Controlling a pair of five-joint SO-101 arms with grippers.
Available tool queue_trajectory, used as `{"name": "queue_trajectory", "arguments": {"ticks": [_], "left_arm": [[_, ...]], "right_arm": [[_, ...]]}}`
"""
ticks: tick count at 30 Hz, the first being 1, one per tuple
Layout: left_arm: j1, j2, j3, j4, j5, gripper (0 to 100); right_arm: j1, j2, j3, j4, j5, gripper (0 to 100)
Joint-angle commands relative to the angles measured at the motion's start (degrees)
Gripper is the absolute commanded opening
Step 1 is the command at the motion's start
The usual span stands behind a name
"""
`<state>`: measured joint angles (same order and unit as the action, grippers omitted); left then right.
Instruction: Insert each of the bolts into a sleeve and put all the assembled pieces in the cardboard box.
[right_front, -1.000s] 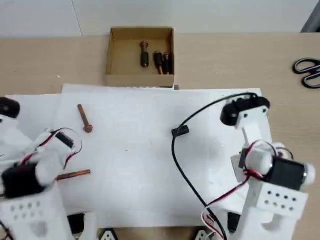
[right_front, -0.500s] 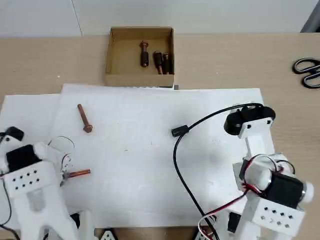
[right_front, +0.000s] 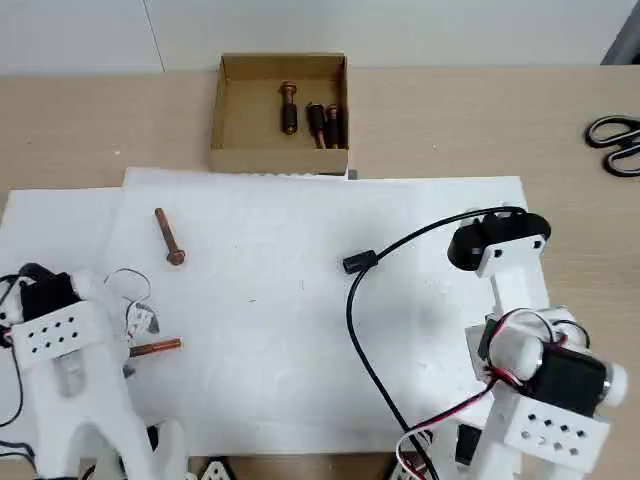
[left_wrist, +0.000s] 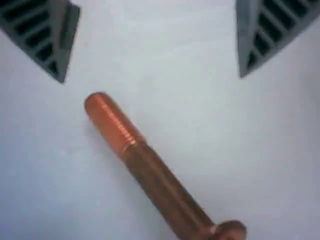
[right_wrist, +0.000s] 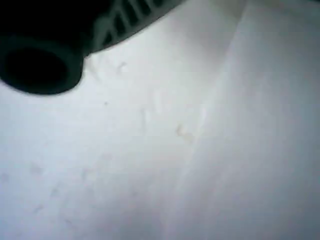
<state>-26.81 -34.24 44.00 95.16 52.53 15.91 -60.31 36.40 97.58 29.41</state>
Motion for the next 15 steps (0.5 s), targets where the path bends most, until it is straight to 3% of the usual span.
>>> {"name": "queue_trajectory", "arguments": {"ticks": [1, 15], "left_arm": [[-0.2, 0.1, 0.0, -2.3, 0.6, 21], [-6.1, 0.2, 2.8, -6.2, 0.5, 21]], "right_arm": [[0.5, -0.8, -0.4, -1.3, 0.2, 0.5], [0.5, -1.0, 3.2, -2.2, 0.4, 0.6]]}}
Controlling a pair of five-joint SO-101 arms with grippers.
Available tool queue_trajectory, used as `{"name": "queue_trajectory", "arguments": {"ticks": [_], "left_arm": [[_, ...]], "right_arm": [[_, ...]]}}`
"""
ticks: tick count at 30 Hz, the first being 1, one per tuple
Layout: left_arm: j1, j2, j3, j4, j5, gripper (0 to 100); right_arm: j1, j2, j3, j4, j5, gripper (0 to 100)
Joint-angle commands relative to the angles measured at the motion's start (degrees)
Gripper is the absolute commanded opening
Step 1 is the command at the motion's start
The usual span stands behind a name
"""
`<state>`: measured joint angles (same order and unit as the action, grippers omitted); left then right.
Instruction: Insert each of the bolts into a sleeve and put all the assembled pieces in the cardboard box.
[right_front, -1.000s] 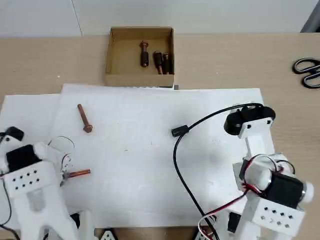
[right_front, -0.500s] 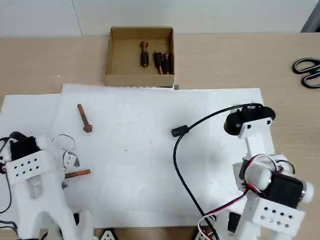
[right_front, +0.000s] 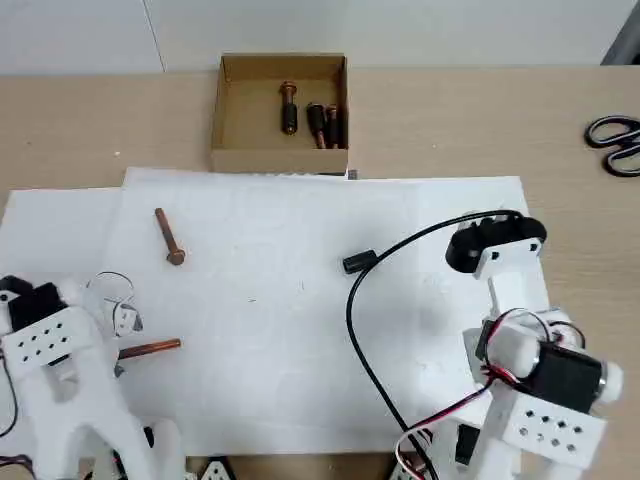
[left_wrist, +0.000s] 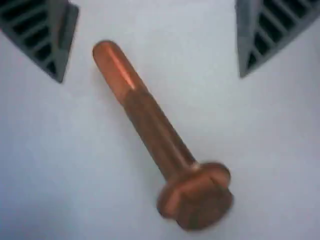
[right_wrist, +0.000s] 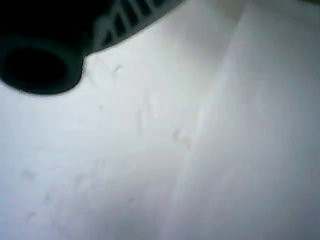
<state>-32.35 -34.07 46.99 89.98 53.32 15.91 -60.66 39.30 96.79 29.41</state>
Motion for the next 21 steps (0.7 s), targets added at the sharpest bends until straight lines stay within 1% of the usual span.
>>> {"name": "queue_trajectory", "arguments": {"ticks": [1, 11, 21], "left_arm": [[-0.5, 0.0, -0.2, -1.0, -0.3, 21], [-0.5, 0.0, 3.2, -5.5, -0.3, 21], [-0.5, 0.0, 5.4, -8.0, -0.3, 21]], "right_arm": [[0.5, -0.7, 0.4, -1.5, 0.5, 0.6], [0.5, -0.7, 0.4, -1.5, 0.5, 0.6], [0.5, -0.7, 0.4, -1.5, 0.6, 0.6]]}}
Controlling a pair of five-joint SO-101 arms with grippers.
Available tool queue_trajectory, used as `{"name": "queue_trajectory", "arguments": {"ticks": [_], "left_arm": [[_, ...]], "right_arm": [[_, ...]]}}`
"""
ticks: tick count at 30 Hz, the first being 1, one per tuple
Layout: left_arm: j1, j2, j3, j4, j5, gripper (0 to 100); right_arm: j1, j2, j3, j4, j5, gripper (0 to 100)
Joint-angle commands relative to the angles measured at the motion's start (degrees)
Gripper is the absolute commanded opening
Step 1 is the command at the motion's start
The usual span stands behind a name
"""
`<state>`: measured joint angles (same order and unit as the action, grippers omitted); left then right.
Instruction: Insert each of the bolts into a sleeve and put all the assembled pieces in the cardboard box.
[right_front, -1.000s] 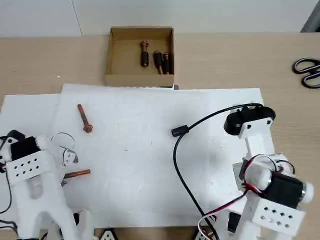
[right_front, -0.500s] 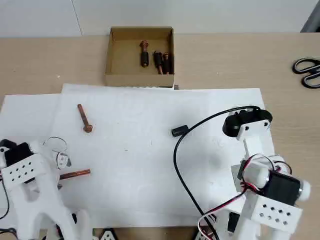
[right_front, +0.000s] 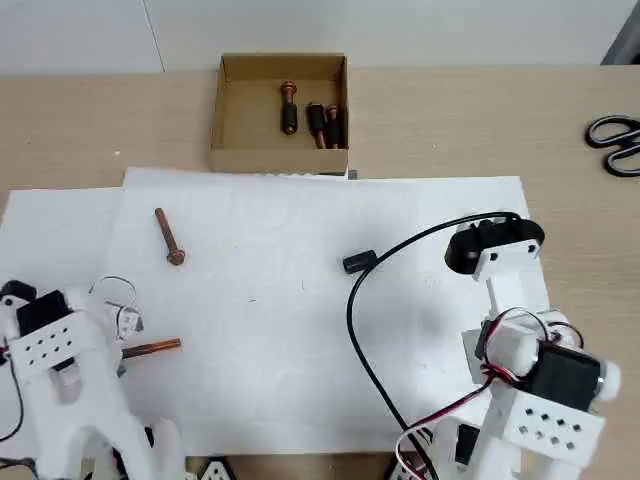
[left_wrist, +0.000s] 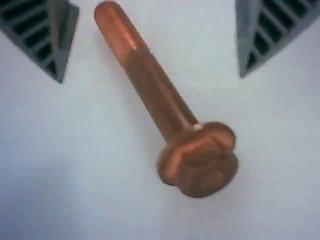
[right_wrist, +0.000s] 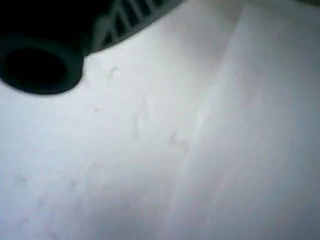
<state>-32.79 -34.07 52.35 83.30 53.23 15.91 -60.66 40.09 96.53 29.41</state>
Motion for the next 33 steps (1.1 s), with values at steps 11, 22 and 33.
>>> {"name": "queue_trajectory", "arguments": {"ticks": [11, 22, 33], "left_arm": [[-0.1, 0.1, 3.0, -4.9, -0.1, 15], [-0.2, 0.1, 5.5, -6.2, -0.1, 15], [-0.2, 0.1, 5.7, -6.5, -0.1, 15]], "right_arm": [[0.5, -0.7, -0.4, -1.2, 0.6, 0.6], [0.5, -0.7, -0.4, -1.2, 0.6, 0.6], [0.5, -0.7, -0.4, -1.2, 0.6, 0.6]]}}
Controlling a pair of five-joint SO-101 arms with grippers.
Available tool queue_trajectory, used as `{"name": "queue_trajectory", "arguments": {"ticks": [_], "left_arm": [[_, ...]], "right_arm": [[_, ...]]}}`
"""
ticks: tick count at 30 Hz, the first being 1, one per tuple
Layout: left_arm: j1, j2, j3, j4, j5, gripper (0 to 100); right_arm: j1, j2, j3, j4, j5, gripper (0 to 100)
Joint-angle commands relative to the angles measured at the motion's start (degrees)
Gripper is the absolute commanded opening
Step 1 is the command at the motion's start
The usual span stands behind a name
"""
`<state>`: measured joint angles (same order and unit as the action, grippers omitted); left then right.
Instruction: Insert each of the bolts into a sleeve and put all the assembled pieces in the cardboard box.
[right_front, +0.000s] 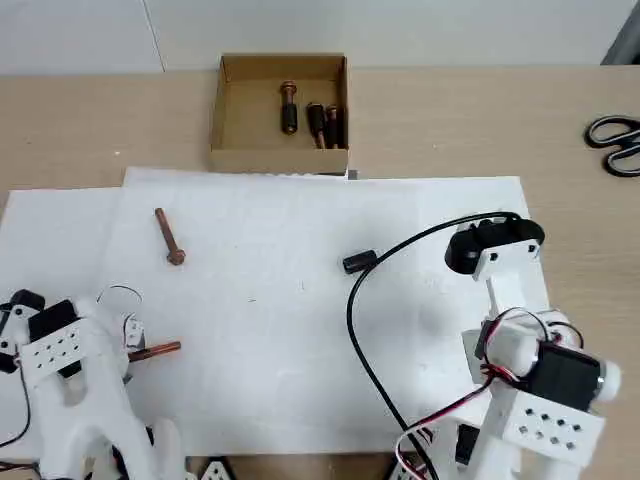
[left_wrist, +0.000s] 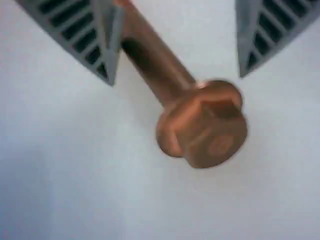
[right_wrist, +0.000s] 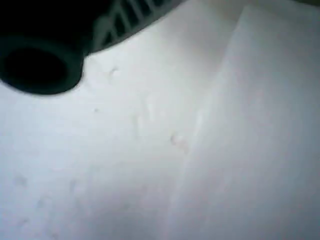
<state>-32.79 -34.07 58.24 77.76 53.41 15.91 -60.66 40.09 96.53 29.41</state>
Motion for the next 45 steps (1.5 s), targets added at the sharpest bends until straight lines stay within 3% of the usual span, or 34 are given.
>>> {"name": "queue_trajectory", "arguments": {"ticks": [1, 8, 14, 25, 35, 40, 45], "left_arm": [[-0.1, 0.1, -0.2, -1.1, -0.3, 15], [-0.1, 0.1, 4.8, -7.0, -0.3, 14], [-0.1, 0.0, 5.2, -9.1, -0.3, 0], [0.3, -0.1, 0.6, -9.5, -0.6, 1], [9.1, -0.4, -10.3, -9.3, -14.6, 1], [15.3, -0.5, -22.3, -1.0, -21.4, 1], [21.1, -0.5, -40.6, 9.3, -21.5, 1]], "right_arm": [[0.5, -0.7, -0.4, -1.2, 0.6, 0.6], [0.5, -0.7, -0.4, -1.2, 0.6, 0.6], [0.5, -0.7, -0.4, -1.1, 0.6, 0.6], [0.5, -0.7, -0.4, -1.1, 0.7, 0.6], [0.2, -0.7, -0.6, -1.1, 0.7, 0.6], [0.2, -0.7, -0.8, -0.9, 0.7, 0.6], [0.4, -5.9, -0.8, -0.8, 0.7, 0.6]]}}
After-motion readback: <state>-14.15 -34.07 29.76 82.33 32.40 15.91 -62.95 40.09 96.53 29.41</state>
